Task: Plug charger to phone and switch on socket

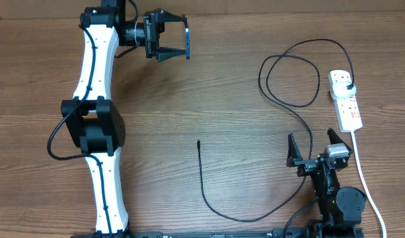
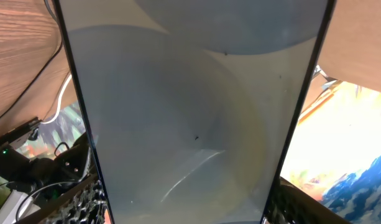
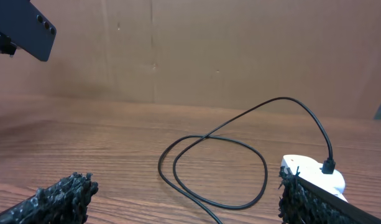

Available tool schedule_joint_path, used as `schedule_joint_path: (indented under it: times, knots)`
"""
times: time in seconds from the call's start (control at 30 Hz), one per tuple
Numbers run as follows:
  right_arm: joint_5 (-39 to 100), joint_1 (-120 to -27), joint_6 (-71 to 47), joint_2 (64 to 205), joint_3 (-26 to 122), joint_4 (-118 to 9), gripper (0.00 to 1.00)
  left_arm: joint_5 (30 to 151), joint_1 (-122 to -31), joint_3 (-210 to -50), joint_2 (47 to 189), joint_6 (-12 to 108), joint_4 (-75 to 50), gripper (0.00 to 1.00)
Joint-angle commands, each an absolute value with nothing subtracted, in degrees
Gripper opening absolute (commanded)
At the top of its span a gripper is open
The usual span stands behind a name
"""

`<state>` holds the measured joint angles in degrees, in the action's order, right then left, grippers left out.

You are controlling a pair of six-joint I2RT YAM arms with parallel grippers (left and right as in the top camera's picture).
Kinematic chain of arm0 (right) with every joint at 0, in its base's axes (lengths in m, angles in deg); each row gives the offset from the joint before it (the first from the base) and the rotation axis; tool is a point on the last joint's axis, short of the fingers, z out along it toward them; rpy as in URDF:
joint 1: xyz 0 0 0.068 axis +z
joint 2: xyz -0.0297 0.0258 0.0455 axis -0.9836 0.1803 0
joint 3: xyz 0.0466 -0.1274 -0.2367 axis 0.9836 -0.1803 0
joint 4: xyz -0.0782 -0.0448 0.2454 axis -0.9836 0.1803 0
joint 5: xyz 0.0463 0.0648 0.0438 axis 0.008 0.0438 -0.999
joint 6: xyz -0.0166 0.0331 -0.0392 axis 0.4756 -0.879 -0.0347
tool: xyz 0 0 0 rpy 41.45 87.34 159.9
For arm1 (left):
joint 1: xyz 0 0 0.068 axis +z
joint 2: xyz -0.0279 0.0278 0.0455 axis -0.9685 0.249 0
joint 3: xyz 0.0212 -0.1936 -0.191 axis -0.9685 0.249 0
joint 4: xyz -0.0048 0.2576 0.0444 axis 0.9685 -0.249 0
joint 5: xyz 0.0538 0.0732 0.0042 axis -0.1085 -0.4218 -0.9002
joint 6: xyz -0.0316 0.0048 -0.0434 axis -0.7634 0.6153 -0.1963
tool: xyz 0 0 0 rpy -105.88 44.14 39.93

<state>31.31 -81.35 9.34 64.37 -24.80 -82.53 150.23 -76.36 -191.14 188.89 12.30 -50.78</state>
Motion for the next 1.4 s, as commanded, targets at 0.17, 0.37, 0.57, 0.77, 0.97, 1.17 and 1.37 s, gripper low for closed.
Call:
schedule_joint_path:
  times: [0.17, 0.37, 0.57, 0.77, 0.97, 1.17, 1.37]
  knots:
    - [31.4, -81.0, 8.9, 64.0, -25.4, -82.8, 1.00, 153.8, -76.7, -193.0, 189.1, 11.5, -50.6, 0.04]
    - [31.4, -81.0, 9.0, 64.0, -25.4, -82.8, 1.00, 153.8, -76.7, -193.0, 189.1, 11.6, -50.6, 0.04]
    - [31.4, -81.0, 9.0, 64.0, -25.4, -82.8, 1.00, 153.7, -76.7, -193.0, 189.1, 12.4, -50.6, 0.04]
    - [31.4, -81.0, 9.0, 64.0, -25.4, -82.8, 1.00, 153.7, -76.7, -193.0, 189.1, 12.4, -50.6, 0.04]
    - [31.4, -81.0, 9.0, 64.0, -25.4, -82.8, 1.00, 153.7, -76.7, -193.0, 189.1, 12.4, -50.6, 0.04]
    - [31.2, -81.0, 9.0, 64.0, -25.4, -82.9, 1.00, 153.7, -76.7, -193.0, 189.1, 12.4, -50.6, 0.04]
    - [31.2, -81.0, 8.9, 64.0, -25.4, -82.9, 1.00, 153.7, -76.7, -193.0, 189.1, 12.4, -50.6, 0.04]
